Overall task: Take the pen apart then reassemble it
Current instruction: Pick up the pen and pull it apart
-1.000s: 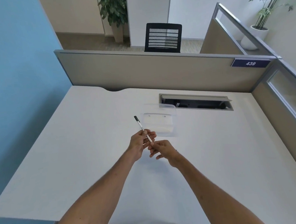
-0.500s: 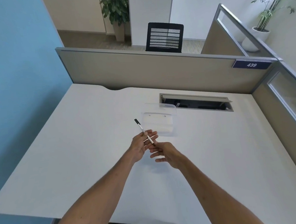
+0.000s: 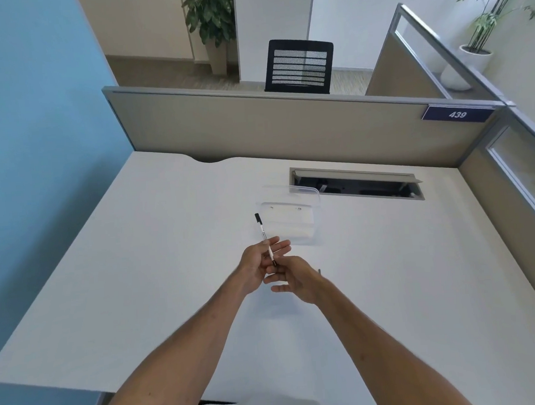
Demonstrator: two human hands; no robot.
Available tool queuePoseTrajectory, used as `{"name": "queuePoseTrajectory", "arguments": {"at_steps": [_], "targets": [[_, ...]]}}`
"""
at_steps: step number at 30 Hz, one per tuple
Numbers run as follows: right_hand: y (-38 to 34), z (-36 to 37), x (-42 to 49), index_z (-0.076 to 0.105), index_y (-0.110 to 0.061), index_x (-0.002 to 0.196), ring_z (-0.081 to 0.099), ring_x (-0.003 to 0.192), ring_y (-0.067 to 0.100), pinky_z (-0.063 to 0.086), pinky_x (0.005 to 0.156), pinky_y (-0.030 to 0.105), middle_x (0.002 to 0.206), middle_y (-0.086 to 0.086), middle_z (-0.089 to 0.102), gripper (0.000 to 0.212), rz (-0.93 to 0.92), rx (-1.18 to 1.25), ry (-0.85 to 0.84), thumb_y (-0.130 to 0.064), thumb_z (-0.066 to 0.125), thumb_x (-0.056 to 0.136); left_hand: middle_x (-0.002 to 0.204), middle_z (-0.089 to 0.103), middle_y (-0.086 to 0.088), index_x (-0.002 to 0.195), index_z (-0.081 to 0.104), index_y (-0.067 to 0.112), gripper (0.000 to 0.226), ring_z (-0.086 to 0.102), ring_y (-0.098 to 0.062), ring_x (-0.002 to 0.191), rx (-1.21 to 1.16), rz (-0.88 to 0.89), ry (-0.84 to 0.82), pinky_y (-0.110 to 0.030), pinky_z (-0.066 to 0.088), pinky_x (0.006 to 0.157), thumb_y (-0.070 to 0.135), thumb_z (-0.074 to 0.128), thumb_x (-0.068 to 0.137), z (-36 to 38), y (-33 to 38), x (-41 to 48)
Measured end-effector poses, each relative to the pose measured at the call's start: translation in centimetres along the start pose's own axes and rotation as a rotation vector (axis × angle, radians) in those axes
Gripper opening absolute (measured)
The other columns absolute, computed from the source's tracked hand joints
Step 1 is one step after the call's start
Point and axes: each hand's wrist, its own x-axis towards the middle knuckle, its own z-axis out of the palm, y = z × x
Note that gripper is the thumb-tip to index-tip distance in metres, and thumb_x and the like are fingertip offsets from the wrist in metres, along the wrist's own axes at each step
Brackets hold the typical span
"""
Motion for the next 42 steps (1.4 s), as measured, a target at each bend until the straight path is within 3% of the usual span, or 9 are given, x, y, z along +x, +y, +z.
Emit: {"name": "queuePoseTrajectory", "arguments": {"at_steps": [3, 7, 14, 21, 24, 31, 36, 39, 42], "targets": [[0.3, -0.3, 0.2, 0.076, -0.009, 0.112, 0.076, 0.09, 0.024, 0.058, 0.085, 0.041, 0.095, 0.006, 0.076, 0.036, 0.03, 0.068, -0.056, -0.026, 0.043, 0.114, 0.13, 0.08, -0.015, 0.133, 0.056, 0.004, 0.026, 0.082, -0.024, 0.112, -0.006, 0.012, -0.029, -0.039, 0.059, 0.093, 0.017, 0.039, 0.117, -0.3, 0.2, 0.1], [0.3, -0.4, 0.2, 0.077, -0.009, 0.116, 0.077, 0.094, 0.023, 0.058, 0.089, 0.042, 0.105, 0.007, 0.077, 0.036, 0.048, 0.088, -0.076, -0.026, 0.045, 0.115, 0.132, 0.079, -0.017, 0.12, 0.055, 0.011, 0.016, 0.079, -0.027, 0.119, -0.02, 0.011, -0.06, -0.036, 0.064, 0.092, 0.019, 0.041, 0.117, -0.5, 0.3, 0.2], [0.3, -0.5, 0.4, 0.079, -0.009, 0.123, 0.077, 0.105, 0.024, 0.057, 0.098, 0.046, 0.119, 0.011, 0.079, 0.038, 0.055, 0.088, -0.119, -0.028, 0.046, 0.114, 0.131, 0.08, -0.014, 0.115, 0.053, 0.017, 0.016, 0.08, -0.024, 0.118, -0.022, -0.025, -0.061, -0.035, 0.064, 0.088, 0.024, 0.039, 0.118, -0.7, 0.5, 0.0], [0.4, -0.1, 0.7, 0.08, -0.013, 0.116, 0.077, 0.103, 0.022, 0.059, 0.092, 0.042, 0.113, 0.008, 0.081, 0.037, -0.008, 0.06, -0.044, -0.03, 0.048, 0.115, 0.131, 0.081, -0.007, 0.099, 0.058, 0.021, 0.024, 0.08, -0.024, 0.116, -0.003, -0.011, -0.025, -0.036, 0.063, 0.091, 0.027, 0.043, 0.117, -0.6, 0.6, 0.1], [0.3, -0.1, 0.7, 0.081, -0.013, 0.112, 0.079, 0.103, 0.023, 0.06, 0.089, 0.041, 0.109, 0.009, 0.081, 0.036, -0.03, 0.003, -0.001, -0.029, 0.049, 0.113, 0.131, 0.081, -0.004, 0.101, 0.058, 0.021, 0.027, 0.08, -0.024, 0.117, -0.021, -0.013, -0.001, -0.039, 0.062, 0.098, 0.03, 0.039, 0.119, -0.3, 0.5, 0.3], [0.6, 0.0, 1.1, 0.083, -0.006, 0.108, 0.082, 0.101, 0.027, 0.064, 0.091, 0.04, 0.105, 0.014, 0.084, 0.031, -0.092, -0.022, 0.1, -0.022, 0.057, 0.111, 0.122, 0.084, -0.005, 0.103, 0.058, 0.017, 0.028, 0.084, -0.025, 0.103, -0.018, 0.01, 0.077, -0.033, 0.068, 0.074, 0.028, 0.038, 0.119, 0.6, 0.3, 0.6], [1.4, 0.5, 1.3, 0.081, 0.002, 0.114, 0.082, 0.106, 0.032, 0.06, 0.108, 0.042, 0.108, 0.021, 0.083, 0.029, -0.161, -0.028, 0.106, -0.011, 0.055, 0.11, 0.114, 0.086, -0.006, 0.114, 0.057, 0.013, 0.025, 0.085, -0.03, 0.092, -0.008, 0.042, 0.13, -0.041, 0.07, 0.077, 0.029, 0.037, 0.119, 0.6, 0.6, 0.8], [0.9, 0.4, 1.2, 0.079, 0.002, 0.12, 0.08, 0.112, 0.033, 0.06, 0.108, 0.045, 0.116, 0.022, 0.082, 0.033, -0.11, 0.034, 0.027, -0.013, 0.05, 0.112, 0.121, 0.084, -0.008, 0.118, 0.057, 0.013, 0.023, 0.084, -0.033, 0.101, -0.011, 0.019, 0.075, -0.04, 0.07, 0.077, 0.028, 0.038, 0.119, -0.2, 1.1, 0.7], [0.1, 0.0, 1.2, 0.075, 0.003, 0.128, 0.076, 0.12, 0.038, 0.057, 0.112, 0.049, 0.123, 0.024, 0.079, 0.038, -0.026, 0.117, -0.048, -0.015, 0.046, 0.112, 0.128, 0.082, -0.008, 0.123, 0.059, 0.014, 0.024, 0.081, -0.034, 0.112, -0.021, 0.004, 0.026, -0.043, 0.067, 0.092, 0.027, 0.039, 0.119, -0.7, 1.3, 0.5]]}}
